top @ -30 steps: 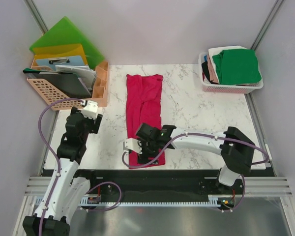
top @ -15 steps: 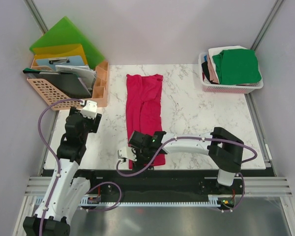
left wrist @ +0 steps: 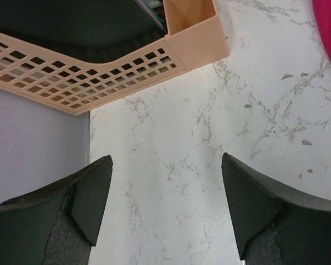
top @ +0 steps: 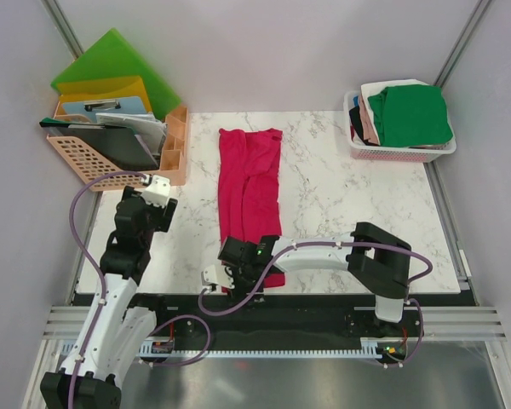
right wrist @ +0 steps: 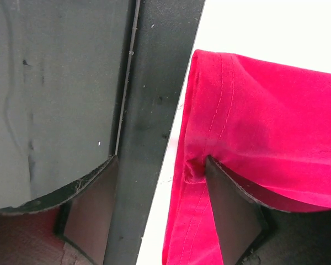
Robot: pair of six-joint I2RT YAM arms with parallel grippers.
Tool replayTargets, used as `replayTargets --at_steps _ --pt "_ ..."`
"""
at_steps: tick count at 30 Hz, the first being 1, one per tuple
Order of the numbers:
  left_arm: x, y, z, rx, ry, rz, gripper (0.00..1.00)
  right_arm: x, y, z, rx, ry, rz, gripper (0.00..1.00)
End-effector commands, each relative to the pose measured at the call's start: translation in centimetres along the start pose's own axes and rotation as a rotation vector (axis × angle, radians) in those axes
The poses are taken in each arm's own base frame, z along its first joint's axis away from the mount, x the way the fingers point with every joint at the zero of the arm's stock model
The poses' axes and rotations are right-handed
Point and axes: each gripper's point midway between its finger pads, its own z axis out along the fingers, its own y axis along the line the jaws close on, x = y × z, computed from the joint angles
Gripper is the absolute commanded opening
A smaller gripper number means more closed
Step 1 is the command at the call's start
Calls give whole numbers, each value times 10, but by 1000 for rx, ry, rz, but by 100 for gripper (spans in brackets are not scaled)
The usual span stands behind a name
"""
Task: Fold and stack the t-shirts
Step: Grab the bottom of the folded rectangular tshirt with right arm
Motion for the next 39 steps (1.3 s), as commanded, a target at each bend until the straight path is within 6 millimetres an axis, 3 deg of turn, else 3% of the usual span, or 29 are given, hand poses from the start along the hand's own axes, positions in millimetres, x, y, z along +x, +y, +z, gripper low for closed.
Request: replayTargets --at_steps 1,5,11,15,16,20,23,29,37,39 --pt "-6 11 0 -46 -26 20 87 -8 -2 6 -13 -26 -16 72" --pt "-4 10 1 -42 -21 25 87 -16 -5 -2 -5 -53 -18 72" --pt "-2 7 2 -34 -20 20 87 -6 -12 4 2 -27 -11 71" --pt "0 7 0 -35 -16 28 87 1 -25 9 2 -17 15 46" --pt "0 7 0 -34 -18 28 87 2 -28 8 12 -16 7 45" --pt "2 7 -2 -34 -18 32 87 0 -50 -3 56 -37 33 54" --pt "4 6 -1 -34 -13 35 87 1 -55 -7 68 -43 33 66" --pt "1 7 -2 -34 -21 33 87 6 -50 -2 44 -36 41 67" --pt "1 5 2 -27 -19 43 87 -23 -39 -23 30 -104 24 65" --pt "0 4 2 -21 -24 45 87 -31 -37 -25 26 -110 11 70"
